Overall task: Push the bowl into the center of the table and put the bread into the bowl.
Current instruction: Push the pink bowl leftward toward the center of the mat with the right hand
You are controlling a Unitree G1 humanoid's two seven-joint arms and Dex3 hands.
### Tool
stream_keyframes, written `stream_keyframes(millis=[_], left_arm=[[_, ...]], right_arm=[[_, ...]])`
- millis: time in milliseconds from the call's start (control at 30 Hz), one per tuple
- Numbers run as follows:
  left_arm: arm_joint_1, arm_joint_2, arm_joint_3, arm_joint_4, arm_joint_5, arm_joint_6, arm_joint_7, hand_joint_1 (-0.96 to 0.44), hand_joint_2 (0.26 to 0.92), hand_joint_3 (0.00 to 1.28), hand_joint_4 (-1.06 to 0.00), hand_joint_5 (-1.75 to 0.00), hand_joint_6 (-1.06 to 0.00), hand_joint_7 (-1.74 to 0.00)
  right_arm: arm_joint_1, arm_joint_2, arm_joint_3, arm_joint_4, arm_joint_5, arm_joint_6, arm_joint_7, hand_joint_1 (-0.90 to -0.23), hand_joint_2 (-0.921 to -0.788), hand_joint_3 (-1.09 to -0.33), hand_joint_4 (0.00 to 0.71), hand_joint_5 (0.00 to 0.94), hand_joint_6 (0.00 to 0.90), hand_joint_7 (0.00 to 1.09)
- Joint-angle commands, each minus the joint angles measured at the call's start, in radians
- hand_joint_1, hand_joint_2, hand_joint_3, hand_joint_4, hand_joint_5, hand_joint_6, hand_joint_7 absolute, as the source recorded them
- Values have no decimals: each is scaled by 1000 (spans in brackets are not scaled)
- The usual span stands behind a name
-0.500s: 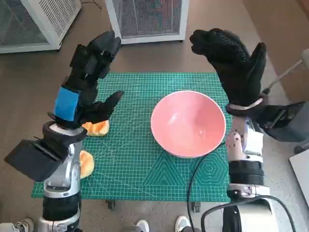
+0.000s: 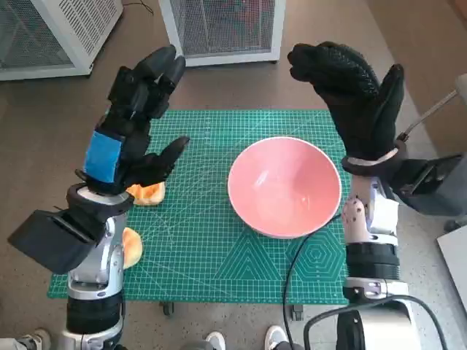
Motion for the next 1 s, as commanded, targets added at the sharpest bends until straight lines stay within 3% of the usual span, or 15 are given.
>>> stream_keyframes(millis=[33, 1000], left_arm=[[6, -4, -1, -18, -9, 5, 5, -588, 921, 393, -288, 0, -56, -591], [4, 14, 5, -6, -5, -15, -12, -625, 921, 396, -288, 0, -57, -592]], right_arm=[[31, -4, 3, 1, -9, 13, -10, -431, -921, -401, 492, 1, 626, 4], [59, 4, 10, -24, -4, 18, -16, -427, -921, -408, 495, 1, 625, 2]])
